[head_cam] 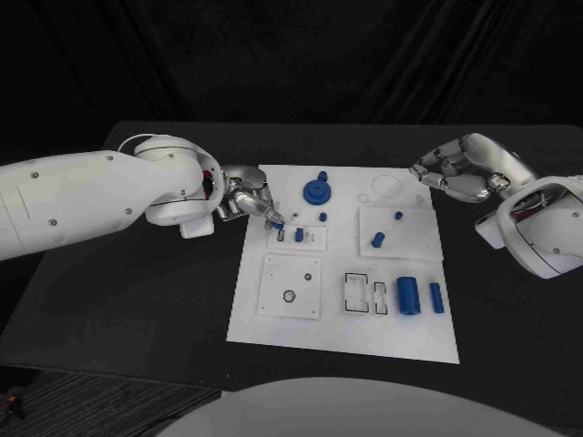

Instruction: Assemble the parts on the task board

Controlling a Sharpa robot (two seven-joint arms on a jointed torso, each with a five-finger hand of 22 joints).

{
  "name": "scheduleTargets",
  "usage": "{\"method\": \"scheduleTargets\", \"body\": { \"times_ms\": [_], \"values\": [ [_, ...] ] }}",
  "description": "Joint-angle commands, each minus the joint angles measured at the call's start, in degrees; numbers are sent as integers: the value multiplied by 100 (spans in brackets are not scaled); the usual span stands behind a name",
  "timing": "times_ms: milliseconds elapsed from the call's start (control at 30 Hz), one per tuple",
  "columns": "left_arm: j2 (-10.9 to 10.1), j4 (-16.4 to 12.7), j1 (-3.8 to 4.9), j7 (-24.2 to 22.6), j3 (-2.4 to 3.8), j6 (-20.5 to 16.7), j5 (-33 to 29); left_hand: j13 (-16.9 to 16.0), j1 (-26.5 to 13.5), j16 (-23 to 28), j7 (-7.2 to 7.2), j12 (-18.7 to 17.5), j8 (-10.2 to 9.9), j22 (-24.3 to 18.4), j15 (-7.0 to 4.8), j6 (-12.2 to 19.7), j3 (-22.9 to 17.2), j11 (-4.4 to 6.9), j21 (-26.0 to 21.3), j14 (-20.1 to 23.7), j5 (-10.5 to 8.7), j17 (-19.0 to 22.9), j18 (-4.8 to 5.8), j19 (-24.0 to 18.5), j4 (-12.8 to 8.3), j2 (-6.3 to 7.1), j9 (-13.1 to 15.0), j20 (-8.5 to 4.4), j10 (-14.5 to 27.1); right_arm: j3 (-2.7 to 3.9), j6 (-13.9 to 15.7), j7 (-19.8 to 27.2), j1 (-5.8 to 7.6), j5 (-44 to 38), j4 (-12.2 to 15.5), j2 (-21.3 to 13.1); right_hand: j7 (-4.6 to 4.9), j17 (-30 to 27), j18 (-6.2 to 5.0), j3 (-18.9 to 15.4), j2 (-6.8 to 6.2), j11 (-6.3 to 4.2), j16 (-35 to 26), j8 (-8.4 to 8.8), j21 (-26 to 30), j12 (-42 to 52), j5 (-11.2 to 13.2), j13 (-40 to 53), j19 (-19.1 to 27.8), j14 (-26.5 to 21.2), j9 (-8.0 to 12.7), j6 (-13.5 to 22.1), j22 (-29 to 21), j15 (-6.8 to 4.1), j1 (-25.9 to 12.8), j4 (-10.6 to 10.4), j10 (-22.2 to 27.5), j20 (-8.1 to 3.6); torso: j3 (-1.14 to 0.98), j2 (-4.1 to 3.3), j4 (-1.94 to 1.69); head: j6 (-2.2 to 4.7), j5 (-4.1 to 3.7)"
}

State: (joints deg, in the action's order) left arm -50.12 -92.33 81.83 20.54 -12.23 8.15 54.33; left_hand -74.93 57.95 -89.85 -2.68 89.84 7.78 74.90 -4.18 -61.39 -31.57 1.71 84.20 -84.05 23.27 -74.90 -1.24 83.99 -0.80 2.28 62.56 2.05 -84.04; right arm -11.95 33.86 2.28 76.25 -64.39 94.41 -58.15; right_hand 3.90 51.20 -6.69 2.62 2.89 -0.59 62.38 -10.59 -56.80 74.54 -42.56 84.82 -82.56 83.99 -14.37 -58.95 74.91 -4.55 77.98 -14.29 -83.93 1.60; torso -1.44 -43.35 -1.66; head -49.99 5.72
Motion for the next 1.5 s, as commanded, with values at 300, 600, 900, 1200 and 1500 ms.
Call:
{"method": "scheduleTargets", "body": {
  "times_ms": [300, 600, 900, 1200, 1500],
  "values": [
    [98, 80, -141, -28, 1, 74, -26, -1507, 25, -15, 6, 16, 5, 1306, 30, 38, -24, -54, -37, -595, 6, -1510, -28, 266, 4, -76, 3, 45, -596, 4, 58, -107, -14, -31, 17, -5, -5, -18, 54, 28, 6, -40, -19, 4, 28, -33, -20, -1223, -7, 79, -9, -47, 262, -30, 36, 4, -47, -31, 2, 6, -8, -1, -12],
    [96, 85, -180, -29, 1, 66, -26, -1507, 27, -15, 6, 16, 5, 1305, 31, 40, -23, -54, -43, -595, 3, -1510, -29, 263, 4, -85, 4, 46, -596, 4, 50, -106, -14, -31, 11, 5, -5, -18, 54, 28, 6, -40, -19, 4, 28, -33, -20, -1223, -7, 79, -9, -47, 262, -30, 36, 4, -47, -31, 0, 7, -2, -1, 1],
    [76, 101, -222, -26, 1, 72, -26, -1507, 32, -15, 6, 16, 4, 1301, 32, 42, -23, -54, -54, -595, 2, -1510, -32, 257, 1, -97, 6, 47, -596, 4, 38, -112, -14, -31, 9, 4, -5, -18, 54, 28, 6, -40, -19, 4, 28, -33, -20, -1223, -7, 79, -9, -47, 262, -30, 36, 4, -47, -31, -1, 5, -3, -1, 7],
    [80, 113, -252, -30, 1, 56, -26, -1507, 37, -15, 6, 16, 4, 1296, 32, 45, -23, -55, -69, -595, 2, -1510, -35, 249, -2, -106, 7, 48, -596, 4, 19, -112, -14, -31, 3, 7, -5, -18, 54, 28, 6, -40, -19, 4, 28, -33, -20, -1223, -7, 79, -9, -47, 262, -30, 36, 4, -47, -31, -1, 5, -2, -1, 13],
    [69, 130, -267, -35, 1, 34, -26, -1507, 38, -15, 3, 16, 2, 1296, 33, 50, -22, -56, -69, -595, 3, -1510, -35, 249, -1, -119, 8, 49, -596, 4, -6, -115, -14, -31, 2, 7, -5, -19, 54, 30, 5, -41, -19, 3, 29, -35, -20, -1225, -6, 78, -10, -48, 262, -30, 36, 5, -47, -31, 0, 4, -3, -1, 15]
  ]
}}
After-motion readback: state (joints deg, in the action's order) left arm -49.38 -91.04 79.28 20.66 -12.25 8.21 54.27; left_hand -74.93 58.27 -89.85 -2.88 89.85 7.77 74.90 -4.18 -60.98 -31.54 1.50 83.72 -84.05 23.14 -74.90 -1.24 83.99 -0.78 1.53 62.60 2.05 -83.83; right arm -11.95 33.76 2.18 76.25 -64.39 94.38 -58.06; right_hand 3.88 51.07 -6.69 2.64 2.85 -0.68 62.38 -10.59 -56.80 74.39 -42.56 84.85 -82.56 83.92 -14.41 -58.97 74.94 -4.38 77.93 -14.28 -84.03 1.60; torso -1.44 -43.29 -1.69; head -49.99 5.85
